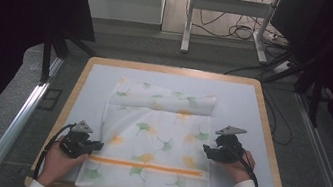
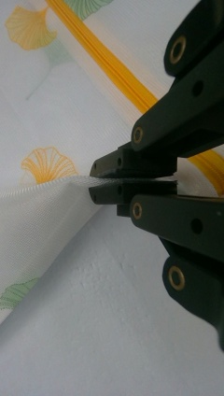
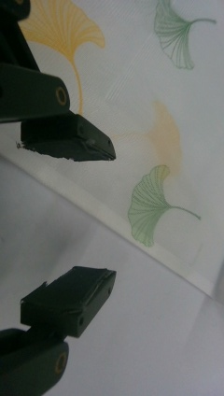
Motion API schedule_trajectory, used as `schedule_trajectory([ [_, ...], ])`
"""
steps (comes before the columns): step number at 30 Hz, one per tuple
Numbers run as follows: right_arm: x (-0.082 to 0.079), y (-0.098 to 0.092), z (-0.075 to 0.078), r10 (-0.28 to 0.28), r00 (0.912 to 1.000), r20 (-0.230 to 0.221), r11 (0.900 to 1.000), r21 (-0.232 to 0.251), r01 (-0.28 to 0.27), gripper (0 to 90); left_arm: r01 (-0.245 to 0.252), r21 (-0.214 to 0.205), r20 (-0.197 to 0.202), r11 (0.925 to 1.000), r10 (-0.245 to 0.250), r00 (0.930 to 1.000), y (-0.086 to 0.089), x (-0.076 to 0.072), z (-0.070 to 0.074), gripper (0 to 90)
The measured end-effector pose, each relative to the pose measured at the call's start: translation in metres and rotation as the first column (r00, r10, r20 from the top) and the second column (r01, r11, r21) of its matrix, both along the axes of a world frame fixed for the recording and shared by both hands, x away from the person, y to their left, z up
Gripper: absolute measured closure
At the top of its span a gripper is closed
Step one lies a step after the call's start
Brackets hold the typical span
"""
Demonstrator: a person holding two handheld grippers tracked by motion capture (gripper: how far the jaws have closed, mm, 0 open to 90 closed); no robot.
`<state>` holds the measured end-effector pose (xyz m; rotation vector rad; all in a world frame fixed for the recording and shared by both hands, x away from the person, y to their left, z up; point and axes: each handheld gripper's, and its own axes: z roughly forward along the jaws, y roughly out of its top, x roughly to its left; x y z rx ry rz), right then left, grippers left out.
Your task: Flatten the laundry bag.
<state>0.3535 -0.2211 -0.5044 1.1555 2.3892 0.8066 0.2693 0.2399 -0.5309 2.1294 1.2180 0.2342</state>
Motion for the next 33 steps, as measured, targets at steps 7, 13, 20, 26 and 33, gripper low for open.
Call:
schedule_trajectory([
  [7, 0.005, 0.012, -0.009, -0.014, 0.9976, -0.067, 0.9997, -0.020, 0.013, 42.8, 0.003, 0.007, 0.007, 1.0000, -0.003, 1.0000, -0.001, 0.001, 0.000, 88.1],
  [13, 0.003, 0.018, -0.008, -0.004, 0.9974, -0.072, 0.9998, -0.018, 0.003, 57.0, 0.001, 0.008, 0.008, 1.0000, -0.001, 1.0000, -0.001, 0.001, 0.000, 88.1],
  [20, 0.003, 0.017, -0.008, -0.012, 0.9984, -0.055, 0.9999, -0.010, 0.011, 81.8, 0.001, 0.001, 0.010, 1.0000, -0.001, 1.0000, -0.002, 0.001, 0.001, 88.1],
  [26, 0.001, 0.020, -0.008, 0.020, 0.9988, -0.044, 0.9994, -0.028, -0.021, 87.7, 0.008, -0.004, 0.012, 1.0000, -0.008, 0.9999, -0.002, 0.000, 0.001, 88.1],
  [33, -0.026, 0.002, 0.006, 0.051, 0.9975, -0.049, 0.9982, 0.033, -0.049, 88.4, 0.044, -0.049, 0.025, 0.9978, -0.043, 0.9988, -0.005, -0.015, 0.007, 88.2],
])
